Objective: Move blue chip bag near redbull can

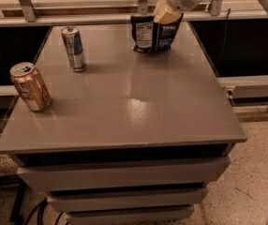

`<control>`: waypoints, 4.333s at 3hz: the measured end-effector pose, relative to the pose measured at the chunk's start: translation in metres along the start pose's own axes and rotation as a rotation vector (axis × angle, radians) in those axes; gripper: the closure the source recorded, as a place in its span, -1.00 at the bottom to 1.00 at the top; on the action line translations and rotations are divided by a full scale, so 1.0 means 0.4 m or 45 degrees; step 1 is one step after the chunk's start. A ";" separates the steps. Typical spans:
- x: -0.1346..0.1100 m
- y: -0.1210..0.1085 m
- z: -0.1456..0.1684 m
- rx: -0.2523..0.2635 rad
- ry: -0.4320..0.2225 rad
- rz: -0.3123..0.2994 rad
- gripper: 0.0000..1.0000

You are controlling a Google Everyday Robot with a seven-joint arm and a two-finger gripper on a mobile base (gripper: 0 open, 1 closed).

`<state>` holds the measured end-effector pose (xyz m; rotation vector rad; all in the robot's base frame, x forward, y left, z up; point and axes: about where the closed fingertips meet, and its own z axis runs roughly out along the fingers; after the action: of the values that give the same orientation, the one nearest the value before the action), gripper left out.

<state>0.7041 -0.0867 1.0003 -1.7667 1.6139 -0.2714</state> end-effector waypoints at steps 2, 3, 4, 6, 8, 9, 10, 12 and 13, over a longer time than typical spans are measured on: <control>-0.132 0.016 0.032 -0.084 -0.141 -0.142 1.00; -0.192 0.035 0.055 -0.128 -0.206 -0.200 1.00; -0.244 0.050 0.079 -0.167 -0.257 -0.245 1.00; -0.318 0.087 0.103 -0.229 -0.322 -0.310 1.00; -0.351 0.186 0.151 -0.374 -0.367 -0.348 1.00; -0.347 0.226 0.179 -0.442 -0.372 -0.342 1.00; -0.334 0.253 0.201 -0.488 -0.373 -0.323 1.00; -0.316 0.272 0.224 -0.528 -0.368 -0.282 1.00; -0.315 0.273 0.226 -0.532 -0.367 -0.277 1.00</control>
Offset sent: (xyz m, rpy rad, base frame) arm -0.0157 0.0826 0.0086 0.0167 0.0231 0.2703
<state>0.6477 0.0677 0.9054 -2.1838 1.3374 0.2326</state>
